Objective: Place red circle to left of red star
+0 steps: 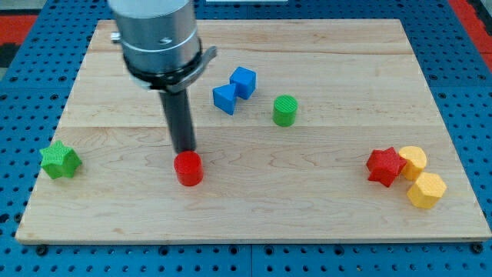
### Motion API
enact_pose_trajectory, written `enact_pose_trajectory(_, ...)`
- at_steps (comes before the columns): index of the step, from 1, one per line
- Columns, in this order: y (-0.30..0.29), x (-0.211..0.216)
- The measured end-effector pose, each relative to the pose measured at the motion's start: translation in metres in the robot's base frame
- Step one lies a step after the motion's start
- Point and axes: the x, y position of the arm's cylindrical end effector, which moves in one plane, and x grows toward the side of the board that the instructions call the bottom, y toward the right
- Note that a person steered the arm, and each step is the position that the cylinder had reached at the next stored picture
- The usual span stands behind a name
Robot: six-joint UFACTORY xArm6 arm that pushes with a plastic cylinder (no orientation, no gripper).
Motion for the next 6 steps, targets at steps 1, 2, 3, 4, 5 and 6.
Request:
enact_pose_trajectory(1,-0.050,-0.009)
enact_pose_trajectory(2,-0.032,0.017)
enact_pose_trajectory(3,0.060,0.014)
enact_pose_trajectory(4,0.133,0.014)
enact_pose_trajectory(5,0.065,0.014)
enact_pose_trajectory(6,0.040,0.057)
